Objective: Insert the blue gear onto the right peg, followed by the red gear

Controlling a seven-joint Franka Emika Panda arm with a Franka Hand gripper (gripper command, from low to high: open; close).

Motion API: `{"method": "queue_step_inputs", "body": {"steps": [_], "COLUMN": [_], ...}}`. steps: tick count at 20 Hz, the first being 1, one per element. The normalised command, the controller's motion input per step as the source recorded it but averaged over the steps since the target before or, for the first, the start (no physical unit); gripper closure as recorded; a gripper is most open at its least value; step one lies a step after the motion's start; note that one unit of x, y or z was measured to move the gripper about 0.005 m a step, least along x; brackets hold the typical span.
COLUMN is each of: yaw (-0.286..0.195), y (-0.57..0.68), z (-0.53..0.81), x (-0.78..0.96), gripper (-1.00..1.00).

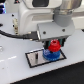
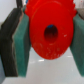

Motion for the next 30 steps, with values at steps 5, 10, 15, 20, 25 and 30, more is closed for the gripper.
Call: {"method": "queue_step_inputs", "body": {"steps": [5, 10, 15, 20, 25, 30], "yaw": [0.000, 0.000, 0.000, 0.000, 0.000, 0.000], "y": [-0.02, -0.02, -0.05, -0.07, -0.03, -0.02], "z": [-0.25, 0.21, 0.32, 0.10, -0.04, -0.06], "x": [0.07, 0.00, -0.15, -0.21, 0.09, 0.31], "gripper": [1.00, 1.00, 1.00, 1.00, 1.00, 1.00]}}
